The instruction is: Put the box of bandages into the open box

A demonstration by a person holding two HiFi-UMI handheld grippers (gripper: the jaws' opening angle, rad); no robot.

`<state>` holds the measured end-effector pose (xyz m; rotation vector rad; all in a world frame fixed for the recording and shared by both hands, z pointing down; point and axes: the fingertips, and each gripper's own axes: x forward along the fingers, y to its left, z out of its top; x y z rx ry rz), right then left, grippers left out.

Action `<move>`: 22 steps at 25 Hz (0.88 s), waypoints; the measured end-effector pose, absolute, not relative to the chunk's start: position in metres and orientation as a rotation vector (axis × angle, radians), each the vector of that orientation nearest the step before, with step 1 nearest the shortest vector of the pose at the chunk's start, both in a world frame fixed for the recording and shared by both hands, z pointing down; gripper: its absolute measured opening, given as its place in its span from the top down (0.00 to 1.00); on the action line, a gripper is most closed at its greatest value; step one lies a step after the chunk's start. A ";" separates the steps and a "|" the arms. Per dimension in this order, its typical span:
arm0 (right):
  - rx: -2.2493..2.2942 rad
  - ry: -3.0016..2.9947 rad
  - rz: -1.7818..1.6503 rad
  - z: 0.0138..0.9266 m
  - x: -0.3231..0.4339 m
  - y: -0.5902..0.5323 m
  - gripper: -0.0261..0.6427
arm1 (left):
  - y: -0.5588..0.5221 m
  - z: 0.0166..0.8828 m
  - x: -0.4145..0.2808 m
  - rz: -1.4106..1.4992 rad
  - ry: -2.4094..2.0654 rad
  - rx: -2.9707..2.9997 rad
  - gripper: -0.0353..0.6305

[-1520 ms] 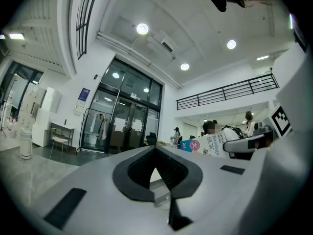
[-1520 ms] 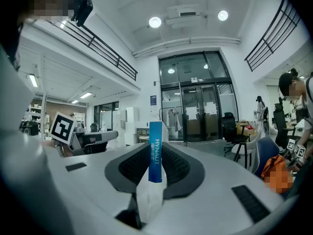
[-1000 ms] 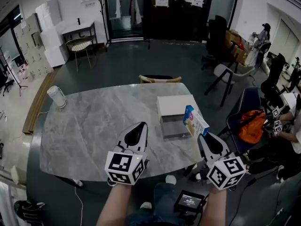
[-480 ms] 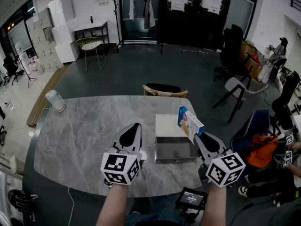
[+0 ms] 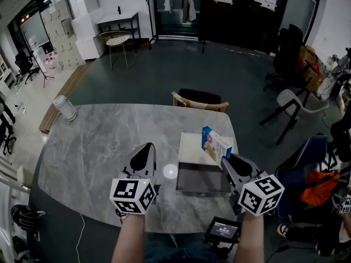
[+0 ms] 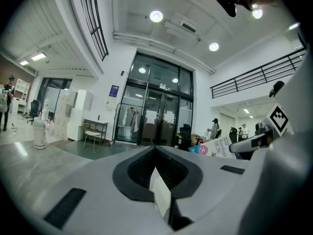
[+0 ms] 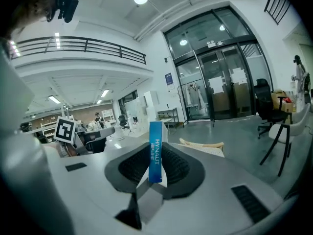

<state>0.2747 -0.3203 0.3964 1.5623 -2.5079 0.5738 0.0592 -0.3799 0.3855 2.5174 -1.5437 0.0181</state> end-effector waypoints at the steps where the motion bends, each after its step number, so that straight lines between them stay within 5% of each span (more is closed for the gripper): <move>1: 1.545 -2.512 0.591 0.401 0.274 -0.321 0.82 | -0.379 0.392 0.057 0.032 -1.552 2.499 0.93; 22: 1.322 -2.262 1.166 0.515 0.213 -0.267 0.82 | -0.326 0.476 0.022 0.247 -1.441 2.350 0.93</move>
